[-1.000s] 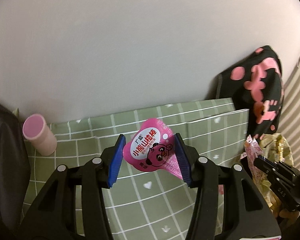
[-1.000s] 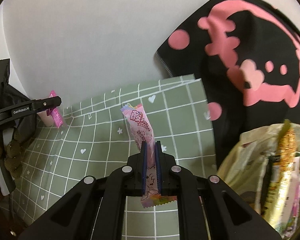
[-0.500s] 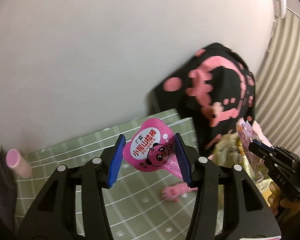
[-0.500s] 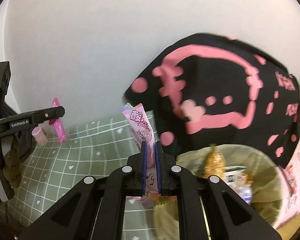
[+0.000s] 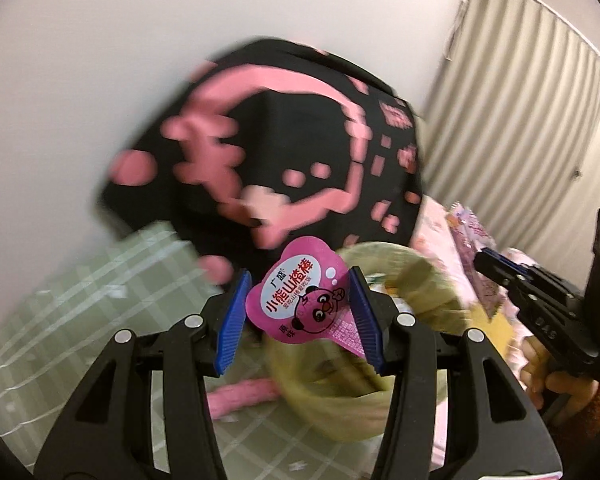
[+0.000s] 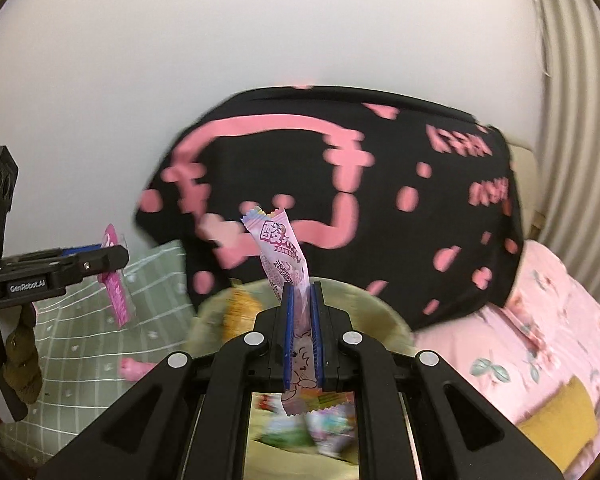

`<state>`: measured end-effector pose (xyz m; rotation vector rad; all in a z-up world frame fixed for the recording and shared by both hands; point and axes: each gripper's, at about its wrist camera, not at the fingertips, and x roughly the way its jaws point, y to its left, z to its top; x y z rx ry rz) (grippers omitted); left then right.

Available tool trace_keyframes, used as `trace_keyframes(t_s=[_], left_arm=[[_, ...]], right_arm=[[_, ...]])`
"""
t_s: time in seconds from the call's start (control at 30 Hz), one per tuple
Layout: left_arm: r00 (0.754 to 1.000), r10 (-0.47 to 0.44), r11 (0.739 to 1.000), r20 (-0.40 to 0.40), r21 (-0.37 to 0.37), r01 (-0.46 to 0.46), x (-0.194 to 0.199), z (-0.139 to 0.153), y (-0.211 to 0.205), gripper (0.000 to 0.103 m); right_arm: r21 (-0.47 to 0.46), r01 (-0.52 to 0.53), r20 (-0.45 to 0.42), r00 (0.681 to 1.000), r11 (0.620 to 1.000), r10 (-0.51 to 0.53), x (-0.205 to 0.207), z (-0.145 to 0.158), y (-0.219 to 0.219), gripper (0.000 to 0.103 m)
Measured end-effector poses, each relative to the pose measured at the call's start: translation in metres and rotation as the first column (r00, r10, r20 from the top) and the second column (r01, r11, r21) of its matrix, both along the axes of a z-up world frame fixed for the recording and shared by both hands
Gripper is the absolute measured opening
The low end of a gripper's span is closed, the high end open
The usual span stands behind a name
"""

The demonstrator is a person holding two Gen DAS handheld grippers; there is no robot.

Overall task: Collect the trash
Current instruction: 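Carry both pink candies over the yellow trash bag and open both tools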

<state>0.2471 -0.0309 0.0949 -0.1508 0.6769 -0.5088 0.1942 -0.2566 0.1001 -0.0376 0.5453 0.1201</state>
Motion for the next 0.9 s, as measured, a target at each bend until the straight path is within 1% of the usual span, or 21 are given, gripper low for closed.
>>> trace_keyframes(t_s=[0.03, 0.1, 0.2, 0.3, 0.33, 0.4, 0.5, 0.6, 0.7, 0.77, 0.9], left_arm=[[0.999, -0.036, 0.999, -0.012, -0.013, 0.036, 0.005, -0.003, -0.012, 0.047], [0.996, -0.079, 0.997, -0.035, -0.015, 0.079, 0.012, -0.009, -0.034, 0.047], [0.989, -0.128, 0.992, -0.069, -0.013, 0.127, 0.023, -0.021, -0.065, 0.047], [0.982, -0.172, 0.985, -0.080, -0.019, 0.171, 0.033, -0.029, -0.093, 0.047], [0.981, -0.178, 0.984, -0.082, -0.021, 0.177, 0.035, -0.030, -0.097, 0.049], [0.975, -0.194, 0.981, -0.106, -0.029, 0.192, 0.041, -0.034, -0.108, 0.061], [0.977, -0.190, 0.982, -0.099, -0.029, 0.188, 0.039, -0.033, -0.108, 0.064], [0.983, -0.160, 0.987, -0.090, -0.016, 0.159, 0.036, -0.031, -0.098, 0.064], [0.992, -0.108, 0.994, -0.072, 0.009, 0.109, 0.028, -0.030, -0.083, 0.064], [0.995, -0.075, 0.996, -0.062, 0.042, 0.078, 0.024, -0.030, -0.072, 0.064], [0.998, -0.034, 0.997, -0.056, 0.072, 0.038, 0.014, -0.032, -0.052, 0.064]], right_arm=[[0.003, 0.016, -0.001, 1.000, 1.000, -0.016, 0.000, 0.000, -0.009, 0.009], [0.010, 0.051, -0.002, 0.999, 0.999, -0.051, -0.001, -0.001, -0.027, 0.009], [0.017, 0.082, -0.005, 0.997, 0.997, -0.082, -0.001, -0.002, -0.047, 0.009], [0.019, 0.098, -0.013, 0.995, 0.995, -0.098, 0.001, -0.005, -0.059, 0.009], [0.021, 0.101, -0.017, 0.995, 0.995, -0.101, 0.002, -0.006, -0.063, 0.009], [0.023, 0.101, -0.021, 0.995, 0.995, -0.100, 0.003, -0.008, -0.066, 0.009], [0.028, 0.095, -0.029, 0.995, 0.995, -0.094, 0.006, -0.012, -0.068, 0.009], [0.035, 0.081, -0.042, 0.996, 0.996, -0.079, 0.011, -0.017, -0.063, 0.009], [0.037, 0.054, -0.057, 0.997, 0.998, -0.051, 0.016, -0.023, -0.053, 0.009], [0.041, 0.037, -0.069, 0.997, 0.998, -0.034, 0.020, -0.028, -0.045, 0.009], [0.055, 0.011, -0.096, 0.995, 0.998, -0.006, 0.027, -0.037, -0.031, 0.009]])
